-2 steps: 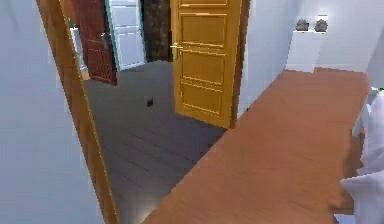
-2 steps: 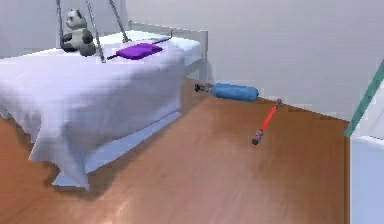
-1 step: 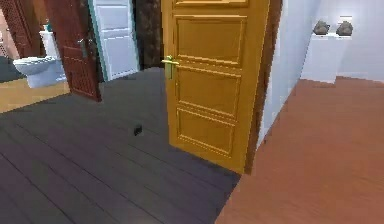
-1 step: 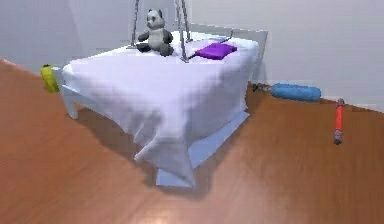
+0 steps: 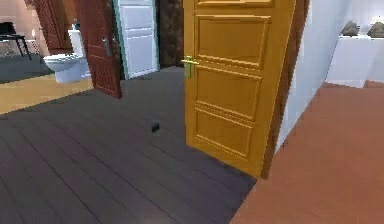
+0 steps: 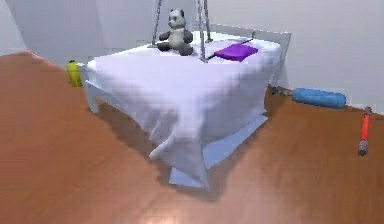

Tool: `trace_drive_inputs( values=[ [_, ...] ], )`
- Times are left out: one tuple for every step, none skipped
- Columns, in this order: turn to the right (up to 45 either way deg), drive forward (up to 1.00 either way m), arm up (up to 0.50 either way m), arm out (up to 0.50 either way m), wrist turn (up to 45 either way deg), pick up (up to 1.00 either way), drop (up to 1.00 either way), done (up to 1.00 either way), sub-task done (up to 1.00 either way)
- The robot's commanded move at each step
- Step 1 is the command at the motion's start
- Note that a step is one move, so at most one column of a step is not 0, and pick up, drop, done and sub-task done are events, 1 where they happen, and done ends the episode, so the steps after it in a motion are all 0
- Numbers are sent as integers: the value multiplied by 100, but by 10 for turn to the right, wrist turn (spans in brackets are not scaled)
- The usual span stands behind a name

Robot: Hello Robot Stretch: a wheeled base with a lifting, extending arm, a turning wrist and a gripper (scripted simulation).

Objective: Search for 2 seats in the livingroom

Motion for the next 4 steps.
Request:
trace_drive_inputs(
  values=[
    [0, 35, 0, 0, 0, 0, 0, 0, 0],
    [-420, 0, 0, 0, 0, 0, 0, 0, 0],
    [0, 100, 0, 0, 0, 0, 0, 0, 0],
    [0, 100, 0, 0, 0, 0, 0, 0, 0]
  ],
)
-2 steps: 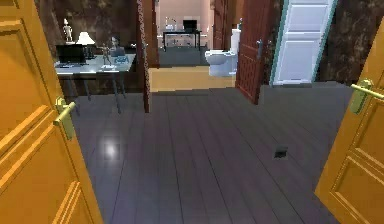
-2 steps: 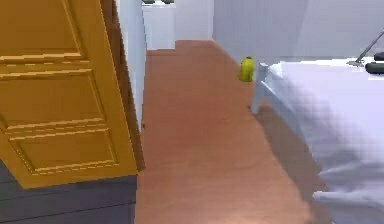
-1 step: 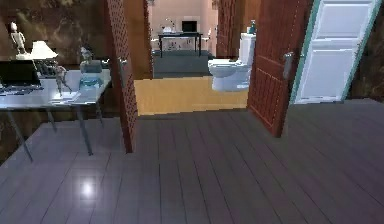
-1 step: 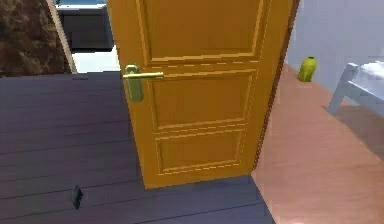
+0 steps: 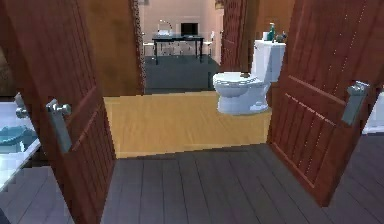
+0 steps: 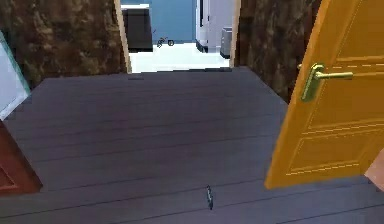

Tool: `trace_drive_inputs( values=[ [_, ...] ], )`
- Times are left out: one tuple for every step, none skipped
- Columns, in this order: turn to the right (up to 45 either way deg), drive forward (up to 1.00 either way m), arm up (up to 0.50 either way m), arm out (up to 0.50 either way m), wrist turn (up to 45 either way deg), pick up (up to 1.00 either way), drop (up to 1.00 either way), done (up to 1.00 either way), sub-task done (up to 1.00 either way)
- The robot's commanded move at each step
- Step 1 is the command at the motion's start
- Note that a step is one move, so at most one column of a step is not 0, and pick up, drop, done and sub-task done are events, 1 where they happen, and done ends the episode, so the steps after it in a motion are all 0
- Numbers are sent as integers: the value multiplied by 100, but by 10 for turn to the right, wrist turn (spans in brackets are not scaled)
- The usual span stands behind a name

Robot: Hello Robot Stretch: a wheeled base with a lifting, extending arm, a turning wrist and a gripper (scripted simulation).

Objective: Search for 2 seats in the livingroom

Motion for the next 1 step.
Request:
trace_drive_inputs(
  values=[
    [-30, 0, 0, 0, 0, 0, 0, 0, 0]
  ],
)
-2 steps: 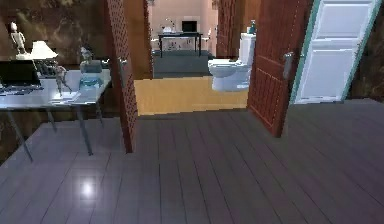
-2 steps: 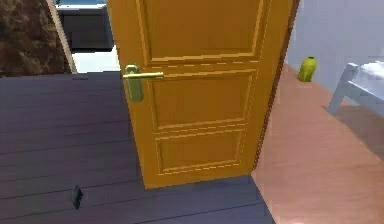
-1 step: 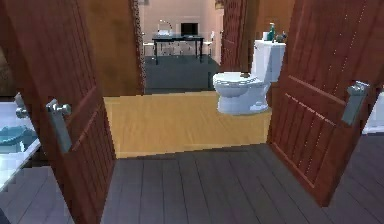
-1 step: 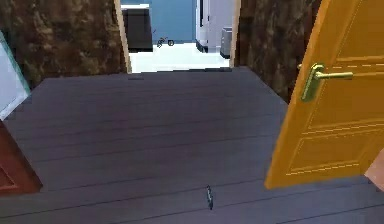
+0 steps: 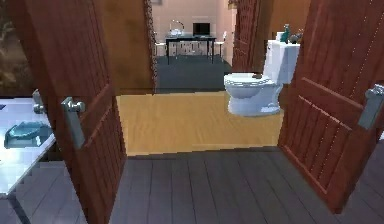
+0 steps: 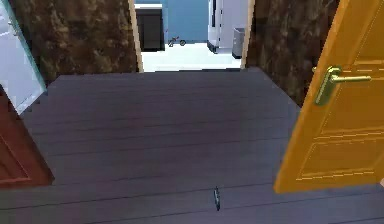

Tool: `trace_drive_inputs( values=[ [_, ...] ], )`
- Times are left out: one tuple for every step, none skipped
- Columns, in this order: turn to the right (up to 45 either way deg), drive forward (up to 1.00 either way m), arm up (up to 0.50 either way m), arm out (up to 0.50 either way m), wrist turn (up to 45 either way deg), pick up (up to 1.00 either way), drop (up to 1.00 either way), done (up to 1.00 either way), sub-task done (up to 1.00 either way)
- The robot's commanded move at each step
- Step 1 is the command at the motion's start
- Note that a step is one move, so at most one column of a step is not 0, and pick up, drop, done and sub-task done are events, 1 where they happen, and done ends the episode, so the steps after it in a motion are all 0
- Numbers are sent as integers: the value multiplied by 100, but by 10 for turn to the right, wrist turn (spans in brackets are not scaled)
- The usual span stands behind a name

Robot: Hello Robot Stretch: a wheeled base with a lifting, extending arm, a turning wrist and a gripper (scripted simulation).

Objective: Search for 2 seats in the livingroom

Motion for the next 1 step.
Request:
trace_drive_inputs(
  values=[
    [0, 85, 0, 0, 0, 0, 0, 0, 0]
  ],
)
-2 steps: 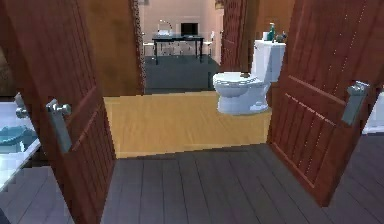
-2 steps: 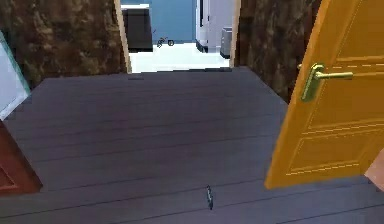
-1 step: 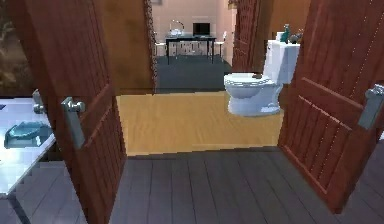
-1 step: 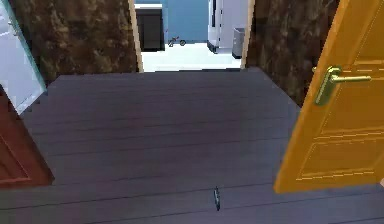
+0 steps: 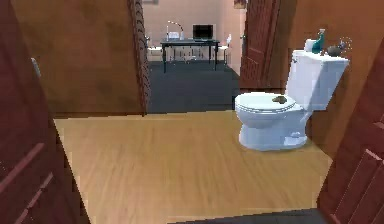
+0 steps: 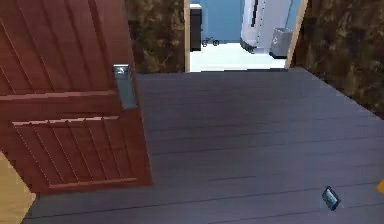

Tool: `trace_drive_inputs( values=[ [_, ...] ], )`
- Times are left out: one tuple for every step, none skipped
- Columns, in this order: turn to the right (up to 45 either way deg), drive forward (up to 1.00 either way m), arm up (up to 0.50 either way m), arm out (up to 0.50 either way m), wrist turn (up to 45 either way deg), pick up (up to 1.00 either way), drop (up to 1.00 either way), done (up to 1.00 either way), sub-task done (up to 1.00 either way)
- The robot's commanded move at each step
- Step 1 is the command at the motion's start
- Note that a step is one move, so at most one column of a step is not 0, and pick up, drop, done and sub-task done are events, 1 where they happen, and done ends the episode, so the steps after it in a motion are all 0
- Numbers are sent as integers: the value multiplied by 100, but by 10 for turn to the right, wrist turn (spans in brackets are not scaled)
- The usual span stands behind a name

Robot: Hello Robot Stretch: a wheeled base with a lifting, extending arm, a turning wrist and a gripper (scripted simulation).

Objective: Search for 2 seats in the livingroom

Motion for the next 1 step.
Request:
trace_drive_inputs(
  values=[
    [0, 100, 0, 0, 0, 0, 0, 0, 0]
  ],
)
